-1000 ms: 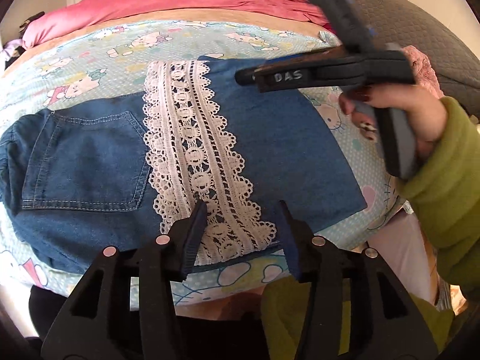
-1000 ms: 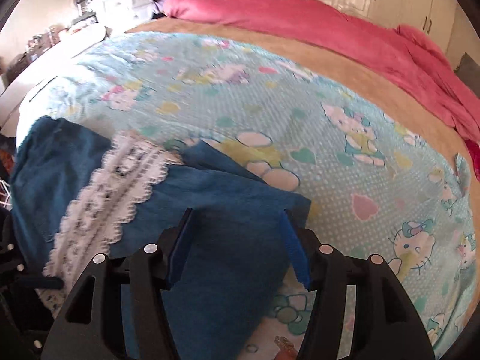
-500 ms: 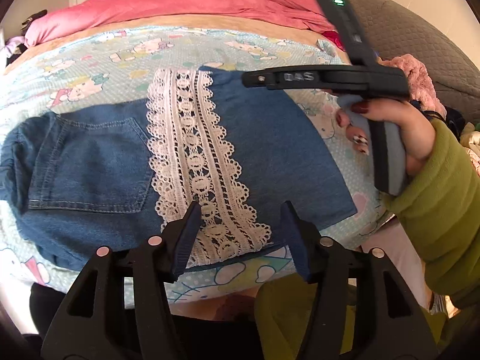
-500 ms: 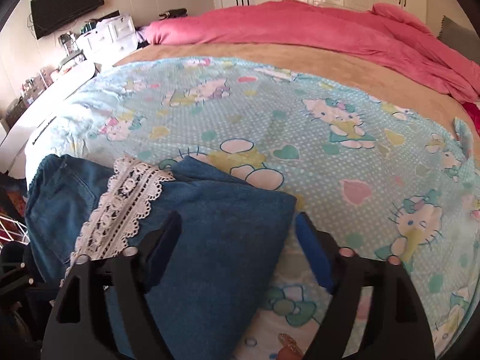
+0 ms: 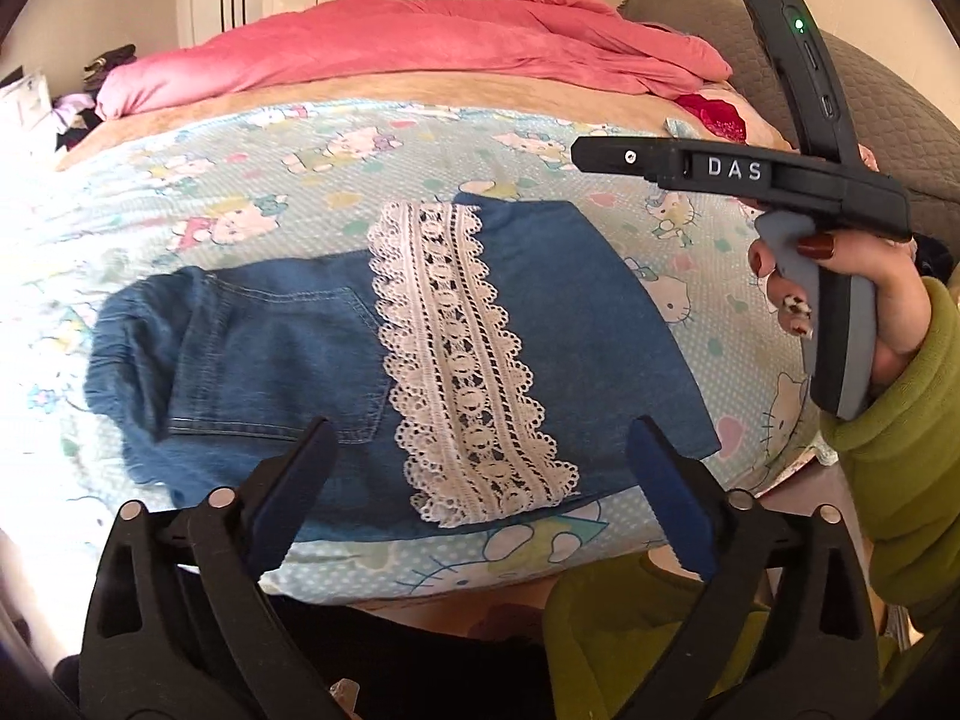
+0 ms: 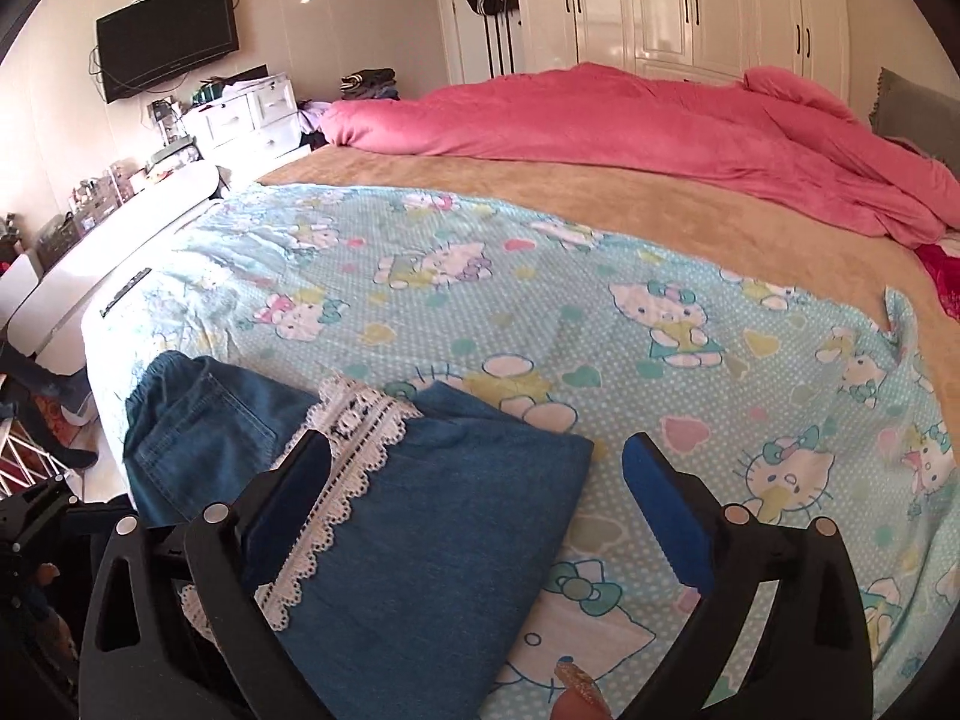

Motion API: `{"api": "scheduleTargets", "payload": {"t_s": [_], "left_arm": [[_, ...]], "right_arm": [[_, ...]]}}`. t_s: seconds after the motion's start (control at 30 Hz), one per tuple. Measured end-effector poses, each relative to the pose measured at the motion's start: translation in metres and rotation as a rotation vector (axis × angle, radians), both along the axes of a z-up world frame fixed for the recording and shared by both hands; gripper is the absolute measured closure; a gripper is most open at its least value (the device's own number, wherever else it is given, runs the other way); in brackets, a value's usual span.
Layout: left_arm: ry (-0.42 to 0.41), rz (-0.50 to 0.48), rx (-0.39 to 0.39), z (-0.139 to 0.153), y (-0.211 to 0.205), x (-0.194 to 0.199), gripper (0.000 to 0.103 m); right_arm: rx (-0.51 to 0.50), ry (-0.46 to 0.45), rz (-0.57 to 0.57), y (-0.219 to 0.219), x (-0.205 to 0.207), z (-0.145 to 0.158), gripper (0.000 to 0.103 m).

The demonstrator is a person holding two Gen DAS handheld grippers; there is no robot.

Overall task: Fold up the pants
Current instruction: 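Move the right tool to the elastic denim waistband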

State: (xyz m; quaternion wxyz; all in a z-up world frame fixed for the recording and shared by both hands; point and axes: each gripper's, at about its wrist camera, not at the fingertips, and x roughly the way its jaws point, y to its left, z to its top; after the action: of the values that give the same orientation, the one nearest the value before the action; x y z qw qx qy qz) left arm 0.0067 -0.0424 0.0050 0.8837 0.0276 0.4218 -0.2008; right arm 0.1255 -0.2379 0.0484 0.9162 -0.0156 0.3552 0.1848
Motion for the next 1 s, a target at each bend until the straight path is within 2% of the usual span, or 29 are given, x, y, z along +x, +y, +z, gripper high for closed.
{"api": "scheduleTargets", "payload": {"t_s": [0.23, 0.53, 0.77, 1.0], "left_arm": [[-0.019, 0.07, -0.005, 0.009, 0.024, -0.001, 0.01], [-0.019, 0.171, -0.043, 0.014, 0.065, -0.006, 0.01], [-0.002, 0.251, -0.092, 0.01, 0.101, -0.003, 0.01], [0.028, 0.326, -0.155, -0.002, 0.131, 0.002, 0.01]], "right_arm": [[-0.006, -0.05, 0.066, 0.027, -0.004, 0.025, 0.005], [0.002, -0.055, 0.194, 0.086, 0.004, 0.047, 0.005], [-0.006, -0.031, 0.295, 0.138, 0.01, 0.049, 0.005], [-0.012, 0.009, 0.348, 0.175, 0.021, 0.042, 0.005]]}}
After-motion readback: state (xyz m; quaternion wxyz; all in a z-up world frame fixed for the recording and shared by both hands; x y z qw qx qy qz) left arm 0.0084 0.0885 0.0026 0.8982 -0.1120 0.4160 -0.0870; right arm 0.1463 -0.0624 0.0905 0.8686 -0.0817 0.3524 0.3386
